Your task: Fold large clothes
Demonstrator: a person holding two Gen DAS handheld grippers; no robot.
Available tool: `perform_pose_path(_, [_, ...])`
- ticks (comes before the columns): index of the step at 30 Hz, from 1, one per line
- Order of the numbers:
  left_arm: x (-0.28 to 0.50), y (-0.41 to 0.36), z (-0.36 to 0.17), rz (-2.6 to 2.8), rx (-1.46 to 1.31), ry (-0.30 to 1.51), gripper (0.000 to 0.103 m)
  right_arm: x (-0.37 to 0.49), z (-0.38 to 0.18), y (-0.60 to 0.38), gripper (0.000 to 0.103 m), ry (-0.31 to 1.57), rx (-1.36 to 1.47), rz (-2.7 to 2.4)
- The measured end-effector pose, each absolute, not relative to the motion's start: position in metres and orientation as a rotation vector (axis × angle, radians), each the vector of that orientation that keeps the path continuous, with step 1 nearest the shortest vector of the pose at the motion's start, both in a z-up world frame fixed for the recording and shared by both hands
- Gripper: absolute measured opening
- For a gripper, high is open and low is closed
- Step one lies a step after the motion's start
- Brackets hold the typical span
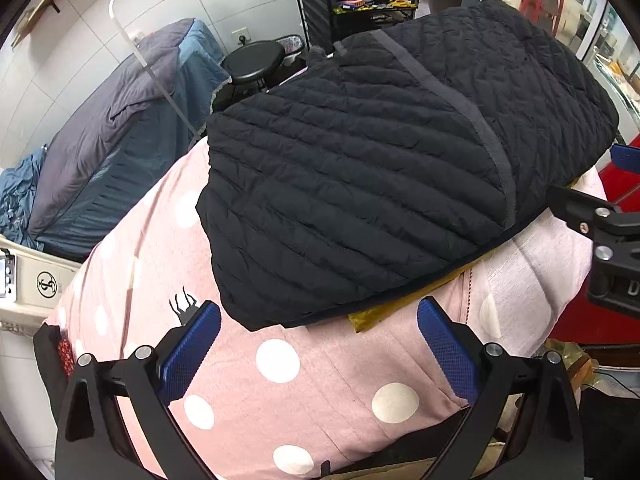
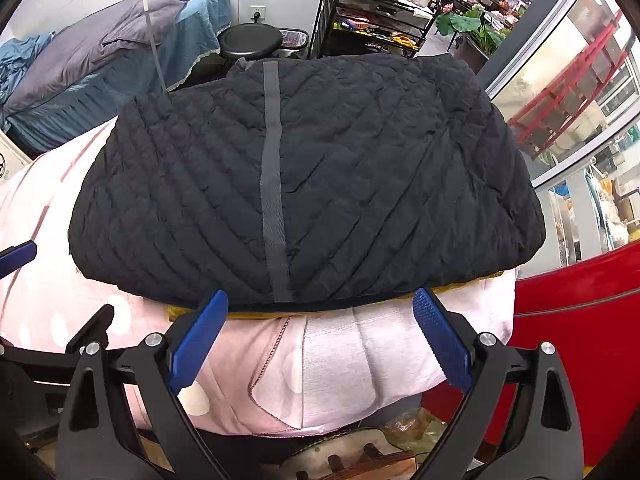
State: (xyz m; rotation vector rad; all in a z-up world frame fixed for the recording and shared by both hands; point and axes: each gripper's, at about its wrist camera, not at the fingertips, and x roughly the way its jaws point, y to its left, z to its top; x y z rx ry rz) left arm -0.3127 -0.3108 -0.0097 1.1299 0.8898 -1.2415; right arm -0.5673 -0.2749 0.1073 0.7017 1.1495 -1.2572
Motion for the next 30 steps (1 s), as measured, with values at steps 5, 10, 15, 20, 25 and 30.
perform_pose_path(5, [-0.310,-0.312,-0.010,-1.218,1.134,0.884,0.097,-0.567,0.104,-0.276,0.093,1.152,0.704,-1.253])
perform_pose_path(10, [-0.309,-0.311,-0.009,-1.215,1.131,0.877,0.097,-0.565,0.102,-0.276,0.093,1.153,0.708,-1.250])
perform_pose_path(15, [-0.308,-0.312,-0.010,-1.213,1.130,0.884,0.097,-0.563,0.099,-0.277,0.093,1.162,0.705,-1.246])
perform_pose_path(20, [-0.307,-0.314,-0.010,-1.212,1.128,0.885,0.097,-0.563,0.098,-0.279,0.093,1.166,0.703,-1.246])
perform_pose_path(25, [-0.306,-0.314,-0.011,-1.210,1.127,0.893,0.097,-0.561,0.096,-0.281,0.093,1.177,0.699,-1.244])
perform_pose_path(30, [-0.304,-0.317,-0.011,-1.206,1.126,0.898,0.097,-0.560,0.095,-0.284,0.093,1.183,0.694,-1.237])
